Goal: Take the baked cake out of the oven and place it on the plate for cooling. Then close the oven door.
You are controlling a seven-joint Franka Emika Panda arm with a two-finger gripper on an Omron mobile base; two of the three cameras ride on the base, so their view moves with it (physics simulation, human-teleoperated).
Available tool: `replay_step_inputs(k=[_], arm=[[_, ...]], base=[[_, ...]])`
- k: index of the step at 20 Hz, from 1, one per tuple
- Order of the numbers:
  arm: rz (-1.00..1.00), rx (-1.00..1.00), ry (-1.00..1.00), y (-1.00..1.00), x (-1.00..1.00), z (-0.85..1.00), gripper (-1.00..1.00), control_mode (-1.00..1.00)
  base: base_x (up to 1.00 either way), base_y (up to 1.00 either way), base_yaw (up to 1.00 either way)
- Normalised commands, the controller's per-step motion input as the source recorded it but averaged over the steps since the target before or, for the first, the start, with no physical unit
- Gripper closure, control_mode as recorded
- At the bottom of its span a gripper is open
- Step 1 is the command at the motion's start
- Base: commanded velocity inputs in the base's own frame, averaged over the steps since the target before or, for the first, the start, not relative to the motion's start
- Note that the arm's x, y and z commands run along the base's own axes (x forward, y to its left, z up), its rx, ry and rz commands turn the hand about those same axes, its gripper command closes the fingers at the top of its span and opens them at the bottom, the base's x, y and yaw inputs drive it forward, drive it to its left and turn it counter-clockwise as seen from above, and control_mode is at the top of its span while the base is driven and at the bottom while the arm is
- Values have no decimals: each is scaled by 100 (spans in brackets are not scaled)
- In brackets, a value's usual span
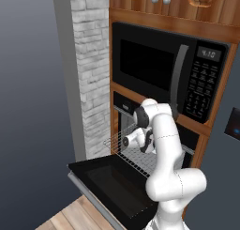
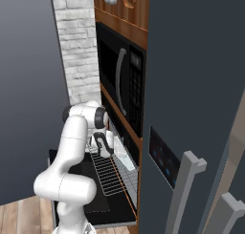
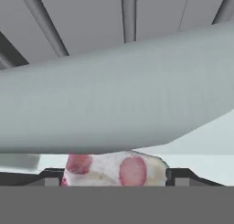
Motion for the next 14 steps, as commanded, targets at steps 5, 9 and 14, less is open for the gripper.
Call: replay_step_inputs(k=[5,9,14], arm=[[5,0,0,-5,0,0,100,-100],[11,0,0,0,-12,3,100,-100],[15,2,0,23,-58,27,100,-100]], base=[[0,0,0],[0,0,0],[0,0,0]])
